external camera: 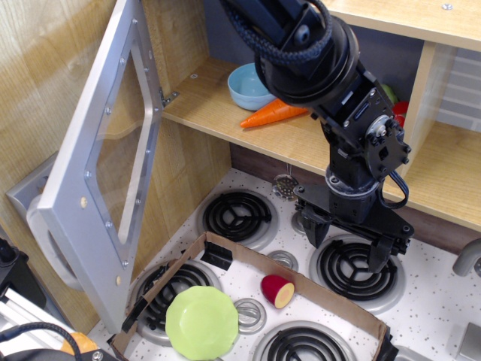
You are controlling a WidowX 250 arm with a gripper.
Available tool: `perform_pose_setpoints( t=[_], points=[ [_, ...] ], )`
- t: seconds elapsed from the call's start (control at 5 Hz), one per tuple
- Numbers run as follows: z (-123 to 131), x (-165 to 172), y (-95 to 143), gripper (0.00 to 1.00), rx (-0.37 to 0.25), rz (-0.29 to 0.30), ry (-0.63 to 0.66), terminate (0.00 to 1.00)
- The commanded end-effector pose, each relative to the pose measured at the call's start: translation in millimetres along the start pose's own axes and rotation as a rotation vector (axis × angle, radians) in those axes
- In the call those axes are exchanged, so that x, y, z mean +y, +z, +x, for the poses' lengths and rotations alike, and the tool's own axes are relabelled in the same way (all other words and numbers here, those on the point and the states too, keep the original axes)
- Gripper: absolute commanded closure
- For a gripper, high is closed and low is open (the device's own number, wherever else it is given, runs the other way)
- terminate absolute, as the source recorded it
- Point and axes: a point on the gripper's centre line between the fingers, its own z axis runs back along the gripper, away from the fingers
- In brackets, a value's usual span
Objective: Close microwave
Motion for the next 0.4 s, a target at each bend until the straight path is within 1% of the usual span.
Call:
perform_pose_setpoints(
  t=[0.0,0.2],
  points=[
    [0.0,0.0,0.0,0.00,0.000,0.000,0.000,0.00],
    [-6.1,12.4,24.9,0.00,0.006,0.072,-0.100,0.00]
  ],
)
